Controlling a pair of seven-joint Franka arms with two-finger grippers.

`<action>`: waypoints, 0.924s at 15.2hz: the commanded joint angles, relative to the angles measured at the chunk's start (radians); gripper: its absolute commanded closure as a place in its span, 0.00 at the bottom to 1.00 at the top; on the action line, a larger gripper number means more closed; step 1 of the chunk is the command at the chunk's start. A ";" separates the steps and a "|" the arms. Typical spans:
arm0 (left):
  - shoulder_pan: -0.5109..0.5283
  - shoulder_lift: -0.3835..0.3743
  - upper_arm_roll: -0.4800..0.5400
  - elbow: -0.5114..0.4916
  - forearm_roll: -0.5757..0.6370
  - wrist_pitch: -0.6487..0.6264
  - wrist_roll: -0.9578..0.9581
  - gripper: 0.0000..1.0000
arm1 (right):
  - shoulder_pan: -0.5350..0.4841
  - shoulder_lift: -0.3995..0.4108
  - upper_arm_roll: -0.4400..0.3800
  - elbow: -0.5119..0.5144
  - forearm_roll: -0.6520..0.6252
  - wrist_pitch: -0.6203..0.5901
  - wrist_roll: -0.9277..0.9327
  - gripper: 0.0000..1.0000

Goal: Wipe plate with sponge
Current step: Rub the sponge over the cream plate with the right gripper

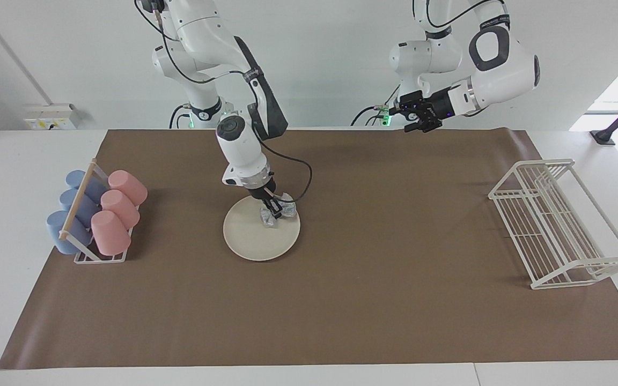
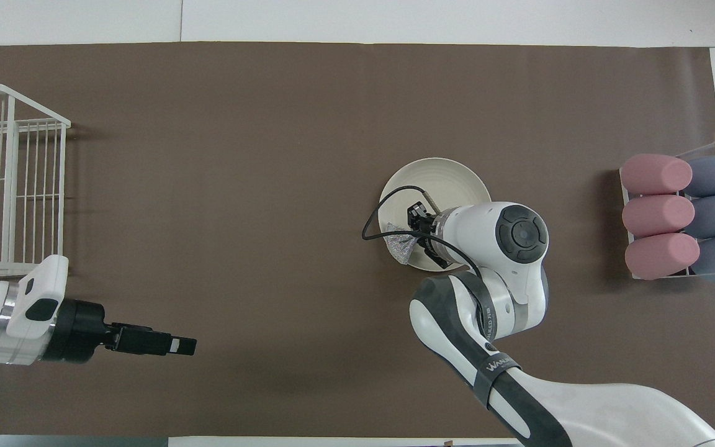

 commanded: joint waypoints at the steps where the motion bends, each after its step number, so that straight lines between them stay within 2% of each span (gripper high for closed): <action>1: 0.011 0.031 -0.006 0.060 0.137 -0.029 0.008 0.00 | -0.110 0.019 0.008 -0.013 -0.007 0.013 -0.185 1.00; 3: 0.014 0.032 -0.005 0.075 0.218 -0.017 0.011 0.00 | -0.157 0.023 0.008 -0.013 -0.007 0.015 -0.265 1.00; 7: 0.025 0.045 -0.006 0.085 0.391 0.058 0.003 0.00 | -0.142 0.023 0.010 -0.034 0.002 0.029 -0.235 1.00; 11: 0.024 0.046 -0.008 0.086 0.493 0.087 -0.018 0.00 | -0.037 0.036 0.010 -0.047 0.009 0.094 -0.084 1.00; 14: 0.024 0.048 -0.008 0.086 0.501 0.116 -0.136 0.00 | 0.010 0.047 0.010 -0.047 0.009 0.118 0.010 1.00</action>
